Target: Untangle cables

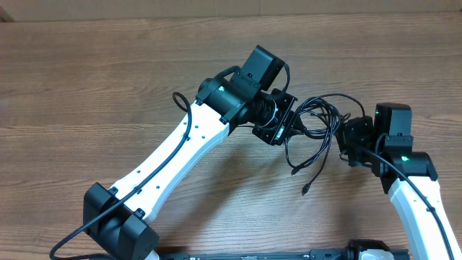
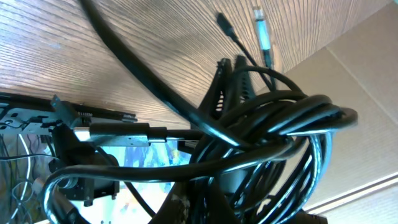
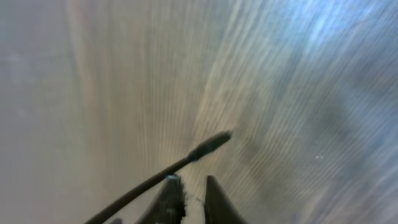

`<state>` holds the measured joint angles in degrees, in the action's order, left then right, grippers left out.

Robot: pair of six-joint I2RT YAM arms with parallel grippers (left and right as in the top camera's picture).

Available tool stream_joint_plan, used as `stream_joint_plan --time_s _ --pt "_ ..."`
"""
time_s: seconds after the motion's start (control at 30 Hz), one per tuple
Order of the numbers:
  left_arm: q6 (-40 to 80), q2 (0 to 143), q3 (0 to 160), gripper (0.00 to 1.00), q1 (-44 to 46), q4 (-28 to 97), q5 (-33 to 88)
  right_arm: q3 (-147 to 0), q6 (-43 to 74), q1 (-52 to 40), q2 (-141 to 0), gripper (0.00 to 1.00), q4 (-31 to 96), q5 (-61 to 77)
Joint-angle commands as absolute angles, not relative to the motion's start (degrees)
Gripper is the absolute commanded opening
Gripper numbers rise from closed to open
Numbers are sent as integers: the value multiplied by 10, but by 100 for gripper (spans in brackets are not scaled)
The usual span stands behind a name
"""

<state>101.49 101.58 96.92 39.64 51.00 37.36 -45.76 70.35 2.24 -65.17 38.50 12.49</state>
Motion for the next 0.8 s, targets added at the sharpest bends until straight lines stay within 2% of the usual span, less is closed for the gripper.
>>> stream_joint_plan --time_s 0.0,0.2,0.5,0.63,0.77 --pt "985 996 985 4 389 507 390 -470 700 23 -652 4 408 83" --pt "900 996 985 4 368 510 367 -470 646 23 -652 4 446 69" --pt "766 996 985 4 330 559 181 -470 536 23 -649 4 469 69" --pt "608 996 985 4 317 557 107 -470 492 23 -649 4 480 69" --pt "470 996 985 4 306 553 96 -470 477 23 -649 4 517 57"
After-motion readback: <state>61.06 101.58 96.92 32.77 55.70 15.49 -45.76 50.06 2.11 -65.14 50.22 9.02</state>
